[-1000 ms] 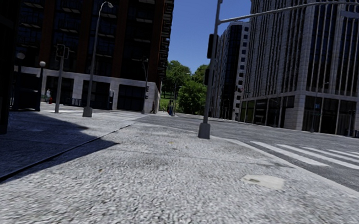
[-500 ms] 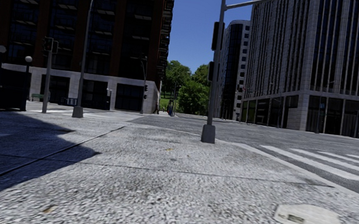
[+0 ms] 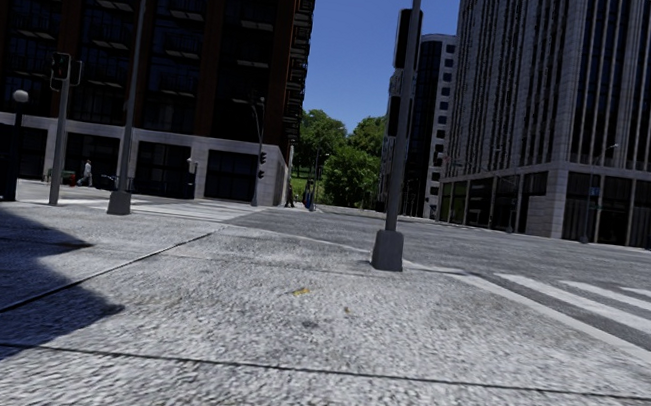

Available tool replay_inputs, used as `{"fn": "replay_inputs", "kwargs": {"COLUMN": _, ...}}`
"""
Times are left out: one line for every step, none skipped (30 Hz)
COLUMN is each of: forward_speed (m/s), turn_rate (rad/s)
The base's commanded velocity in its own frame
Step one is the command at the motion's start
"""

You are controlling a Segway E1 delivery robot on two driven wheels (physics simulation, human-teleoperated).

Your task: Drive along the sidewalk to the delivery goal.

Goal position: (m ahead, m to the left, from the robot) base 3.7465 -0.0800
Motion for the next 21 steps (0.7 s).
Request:
{"fn": "replay_inputs", "kwargs": {"forward_speed": 2.0, "turn_rate": 0.0}}
{"fn": "replay_inputs", "kwargs": {"forward_speed": 2.0, "turn_rate": 0.0}}
{"fn": "replay_inputs", "kwargs": {"forward_speed": 2.0, "turn_rate": 0.0}}
{"fn": "replay_inputs", "kwargs": {"forward_speed": 2.0, "turn_rate": 0.0}}
{"fn": "replay_inputs", "kwargs": {"forward_speed": 2.0, "turn_rate": 0.0}}
{"fn": "replay_inputs", "kwargs": {"forward_speed": 2.0, "turn_rate": 0.0}}
{"fn": "replay_inputs", "kwargs": {"forward_speed": 2.0, "turn_rate": 0.0}}
{"fn": "replay_inputs", "kwargs": {"forward_speed": 2.0, "turn_rate": 0.0}}
{"fn": "replay_inputs", "kwargs": {"forward_speed": 2.0, "turn_rate": 0.0}}
{"fn": "replay_inputs", "kwargs": {"forward_speed": 2.0, "turn_rate": 0.0}}
{"fn": "replay_inputs", "kwargs": {"forward_speed": 2.0, "turn_rate": 0.0}}
{"fn": "replay_inputs", "kwargs": {"forward_speed": 2.0, "turn_rate": 0.0}}
{"fn": "replay_inputs", "kwargs": {"forward_speed": 2.0, "turn_rate": 0.0}}
{"fn": "replay_inputs", "kwargs": {"forward_speed": 2.0, "turn_rate": 0.0}}
{"fn": "replay_inputs", "kwargs": {"forward_speed": 2.0, "turn_rate": 0.0}}
{"fn": "replay_inputs", "kwargs": {"forward_speed": 2.0, "turn_rate": 0.0}}
{"fn": "replay_inputs", "kwargs": {"forward_speed": 2.0, "turn_rate": 0.0}}
{"fn": "replay_inputs", "kwargs": {"forward_speed": 2.0, "turn_rate": 0.0}}
{"fn": "replay_inputs", "kwargs": {"forward_speed": 2.0, "turn_rate": 0.0}}
{"fn": "replay_inputs", "kwargs": {"forward_speed": 2.0, "turn_rate": 0.0}}
{"fn": "replay_inputs", "kwargs": {"forward_speed": 2.0, "turn_rate": 0.0}}
